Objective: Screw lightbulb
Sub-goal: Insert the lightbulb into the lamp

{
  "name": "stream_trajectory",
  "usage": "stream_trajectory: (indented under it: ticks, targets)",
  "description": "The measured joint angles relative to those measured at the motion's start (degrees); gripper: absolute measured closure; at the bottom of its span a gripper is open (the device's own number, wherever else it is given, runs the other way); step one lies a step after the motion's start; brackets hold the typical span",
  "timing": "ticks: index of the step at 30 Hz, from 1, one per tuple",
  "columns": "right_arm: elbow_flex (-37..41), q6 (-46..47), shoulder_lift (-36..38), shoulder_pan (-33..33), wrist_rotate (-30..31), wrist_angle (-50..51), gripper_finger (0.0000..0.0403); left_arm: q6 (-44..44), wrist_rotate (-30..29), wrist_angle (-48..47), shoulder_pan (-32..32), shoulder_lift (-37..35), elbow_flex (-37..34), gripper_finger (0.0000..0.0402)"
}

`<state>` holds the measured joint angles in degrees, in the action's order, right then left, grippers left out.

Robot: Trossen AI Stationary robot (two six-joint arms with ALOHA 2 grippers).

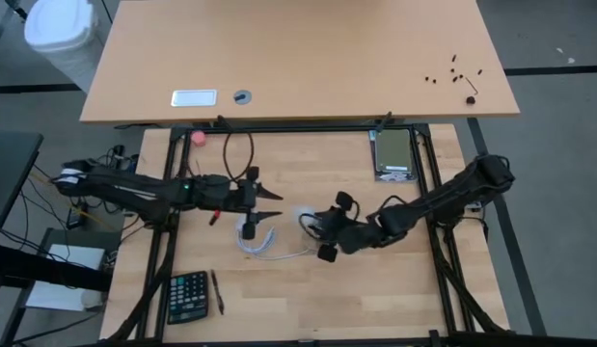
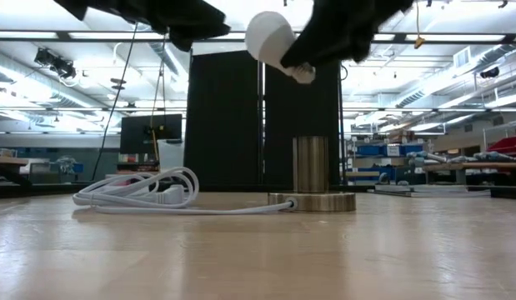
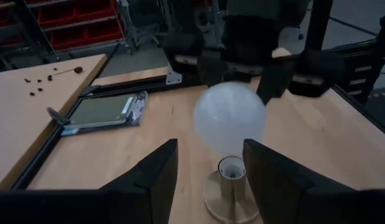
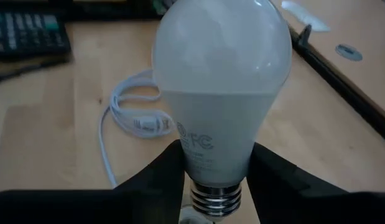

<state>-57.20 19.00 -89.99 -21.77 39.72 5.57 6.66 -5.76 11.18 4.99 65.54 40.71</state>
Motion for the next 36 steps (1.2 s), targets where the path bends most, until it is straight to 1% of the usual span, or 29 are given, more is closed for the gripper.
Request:
stream_trajectory:
  ticks: [4, 6, 7, 9, 15, 20, 22, 26, 36]
  targets:
    - [8.6, -0.8, 0.1, -1.5, 3.1, -15.2, 0.0247, -1.2, 0.0, 6.1, 0.0, 3.8, 0.0, 0.0213]
    - [12.2, -1.7, -0.6, -1.8, 3.7, -23.7, 0.0247, -1.2, 0.0, 7.9, 0.0, 5.8, 0.0, 0.0213]
    - [13.6, -2.3, -0.8, -1.8, 3.7, -27.0, 0.0247, -1.2, 0.0, 8.7, 0.0, 6.6, 0.0, 0.0213]
    - [16.0, -2.3, -0.8, -1.8, 3.7, -30.4, 0.0247, -1.9, 0.0, 10.1, 0.0, 8.2, 0.0, 0.0213]
    - [18.6, -2.0, -0.8, -2.0, 3.9, -34.2, 0.0247, -2.8, 0.5, 13.6, 0.0, 10.8, 0.0, 0.0213]
    - [18.9, -2.5, -0.8, -2.4, 3.9, -34.4, 0.0247, -4.0, 0.8, 15.9, 0.0, 12.0, 0.0, 0.0213]
    - [18.9, -2.6, -0.8, -2.5, 3.9, -34.0, 0.0247, -4.1, 1.6, 18.4, 0.0, 13.2, 0.1, 0.0213]
    - [18.9, -3.0, -0.8, -2.5, 3.9, -34.2, 0.0247, -4.1, 1.8, 19.2, 0.0, 14.5, 0.0, 0.0213]
    - [18.9, -2.9, -0.8, -2.5, 3.8, -34.3, 0.0247, -4.3, 1.9, 19.2, 0.0, 14.5, 0.0, 0.0213]
